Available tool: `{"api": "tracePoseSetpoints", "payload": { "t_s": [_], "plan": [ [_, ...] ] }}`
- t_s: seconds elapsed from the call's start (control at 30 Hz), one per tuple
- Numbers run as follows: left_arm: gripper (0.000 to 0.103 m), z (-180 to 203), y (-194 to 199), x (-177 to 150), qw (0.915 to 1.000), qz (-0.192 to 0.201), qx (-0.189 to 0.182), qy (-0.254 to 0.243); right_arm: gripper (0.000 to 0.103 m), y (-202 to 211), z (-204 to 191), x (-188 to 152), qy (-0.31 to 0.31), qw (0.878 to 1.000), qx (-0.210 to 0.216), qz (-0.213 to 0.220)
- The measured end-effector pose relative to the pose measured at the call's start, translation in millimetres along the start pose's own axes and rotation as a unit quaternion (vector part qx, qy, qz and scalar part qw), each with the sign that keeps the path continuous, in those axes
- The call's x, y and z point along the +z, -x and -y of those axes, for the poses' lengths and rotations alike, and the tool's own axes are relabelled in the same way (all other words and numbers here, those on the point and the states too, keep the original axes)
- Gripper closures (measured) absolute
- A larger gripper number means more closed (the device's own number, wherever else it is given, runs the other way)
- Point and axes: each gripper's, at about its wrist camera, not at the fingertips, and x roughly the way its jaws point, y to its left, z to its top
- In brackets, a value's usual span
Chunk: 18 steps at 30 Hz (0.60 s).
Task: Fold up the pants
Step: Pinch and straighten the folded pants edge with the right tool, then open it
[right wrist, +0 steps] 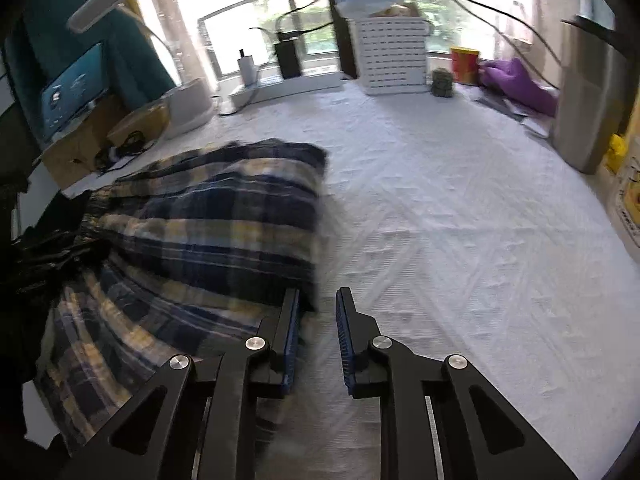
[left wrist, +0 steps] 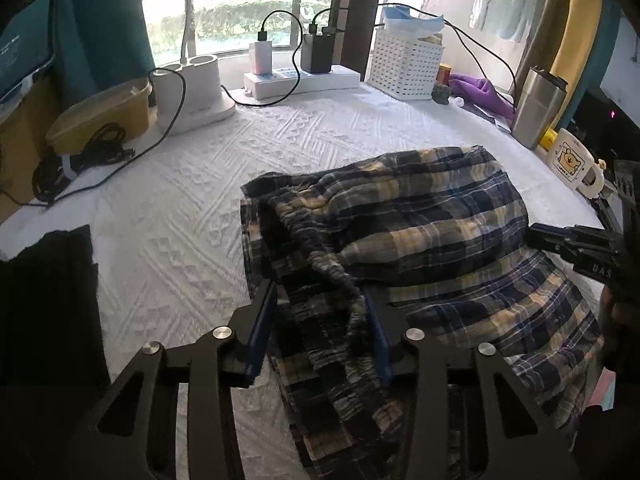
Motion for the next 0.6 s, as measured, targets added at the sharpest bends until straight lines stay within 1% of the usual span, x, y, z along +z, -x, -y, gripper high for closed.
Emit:
{"api": "tracePoseSetpoints", "payload": {
  "t_s": [0.1, 0.13, 0.2, 0.27, 0.3, 0.33, 0.37, 0.4, 0.5, 0.6],
  "plan": [
    [0.06, -1.4, 3.1, 1.5, 1.0, 0.001, 0.007, 0.005, 0.084, 4.0, 11.4, -0.7, -0.016, 0.999, -0.035, 0.004],
    [0.058, -3.7, 4.4, 1.9, 0.9999, 0.0, 0.004, 0.012, 0.084, 6.0, 17.2, -1.3, -0.027, 0.999, -0.036, 0.005],
    [0.058, -10.0, 9.3, 2.1, 0.9995, -0.002, -0.013, 0.029, 0.083, 13.3, 28.7, -1.8, -0.051, 0.998, -0.027, 0.014],
    [0.058, -11.6, 16.4, 2.5, 0.9992, 0.005, -0.018, 0.035, 0.082, 21.7, 32.8, -0.5, -0.054, 0.998, -0.028, 0.026],
    [0.058, -11.2, 21.4, 2.8, 0.9992, 0.012, -0.019, 0.034, 0.069, 24.4, 32.2, 0.9, -0.051, 0.998, -0.029, 0.03],
    [0.058, -11.1, 26.5, 3.5, 0.9992, 0.02, -0.015, 0.033, 0.033, 26.5, 31.5, 2.5, -0.048, 0.998, -0.029, 0.032],
    [0.057, -11.2, 31.2, 4.7, 0.999, 0.028, -0.013, 0.033, 0.013, 28.2, 30.2, 3.8, -0.046, 0.998, -0.025, 0.035],
    [0.057, -12.4, 36.2, 6.8, 0.9985, 0.037, -0.017, 0.036, 0.0, 29.3, 28.7, 5.6, -0.044, 0.998, -0.019, 0.04],
    [0.051, -16.8, 43.5, 14.1, 0.9969, 0.054, -0.029, 0.051, 0.0, 27.2, 24.2, 12.9, -0.041, 0.998, -0.005, 0.044],
    [0.05, -19.0, 42.0, 20.5, 0.9965, 0.062, -0.025, 0.05, 0.0, 23.1, 17.6, 23.4, -0.03, 0.999, 0.005, 0.044]
  ]
}}
